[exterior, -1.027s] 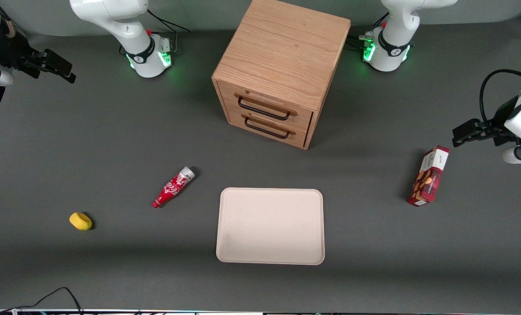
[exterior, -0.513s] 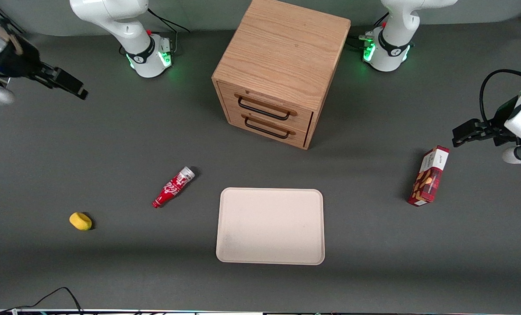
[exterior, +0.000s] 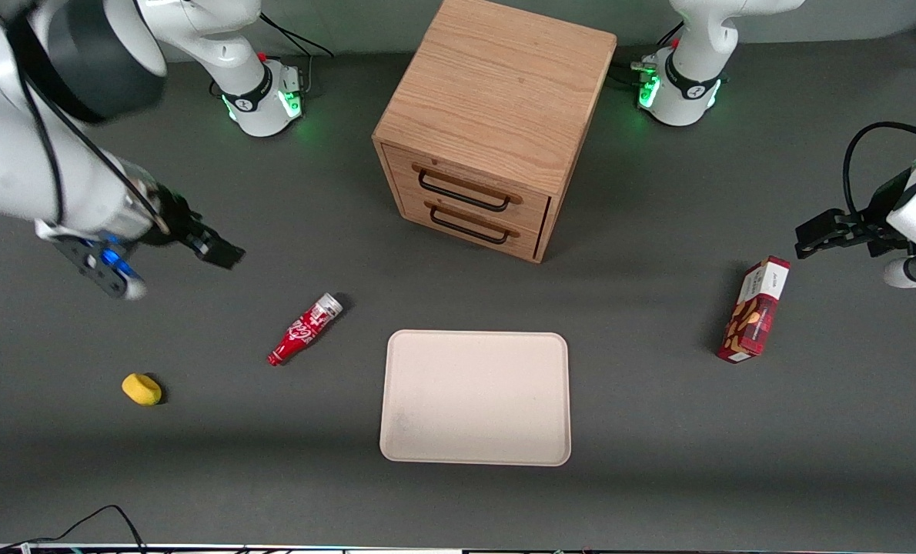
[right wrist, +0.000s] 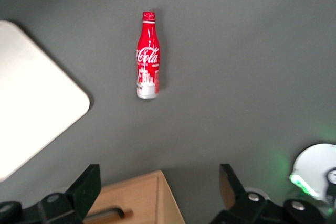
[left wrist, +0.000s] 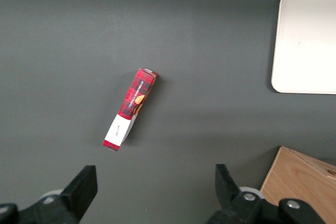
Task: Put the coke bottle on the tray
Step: 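Lower the open right gripper around the bottle's body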
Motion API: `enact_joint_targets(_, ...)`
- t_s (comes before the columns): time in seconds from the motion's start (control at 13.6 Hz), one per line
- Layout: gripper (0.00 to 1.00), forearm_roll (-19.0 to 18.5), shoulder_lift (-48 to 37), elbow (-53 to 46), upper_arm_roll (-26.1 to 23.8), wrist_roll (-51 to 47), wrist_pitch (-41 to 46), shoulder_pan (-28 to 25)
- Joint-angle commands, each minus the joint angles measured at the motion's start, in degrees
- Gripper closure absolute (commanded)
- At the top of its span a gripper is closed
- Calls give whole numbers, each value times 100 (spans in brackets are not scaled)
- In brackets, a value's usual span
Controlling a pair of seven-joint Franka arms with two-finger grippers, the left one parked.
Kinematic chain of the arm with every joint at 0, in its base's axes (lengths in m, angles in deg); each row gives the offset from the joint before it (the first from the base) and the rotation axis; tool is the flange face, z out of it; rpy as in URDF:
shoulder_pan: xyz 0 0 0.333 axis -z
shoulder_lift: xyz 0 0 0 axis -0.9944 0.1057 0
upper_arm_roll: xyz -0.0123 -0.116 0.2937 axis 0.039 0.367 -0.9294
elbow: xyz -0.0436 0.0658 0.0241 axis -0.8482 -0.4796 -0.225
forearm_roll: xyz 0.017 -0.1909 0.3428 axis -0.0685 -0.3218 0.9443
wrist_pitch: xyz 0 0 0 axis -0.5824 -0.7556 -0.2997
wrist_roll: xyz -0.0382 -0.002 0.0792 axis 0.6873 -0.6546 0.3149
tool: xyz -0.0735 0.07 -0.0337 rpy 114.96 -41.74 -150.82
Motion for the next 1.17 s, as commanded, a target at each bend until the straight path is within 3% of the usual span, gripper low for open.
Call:
enact_joint_targets(0.0, 0, 24, 190, 797, -50, -362, -866, 0)
enact_joint_targets(0.51, 0, -477, 717, 2277, -50, -406, -3512, 0)
enact_joint_targets(1.1, 0, -680, 1482, 2286, -50, -433, -4665, 0)
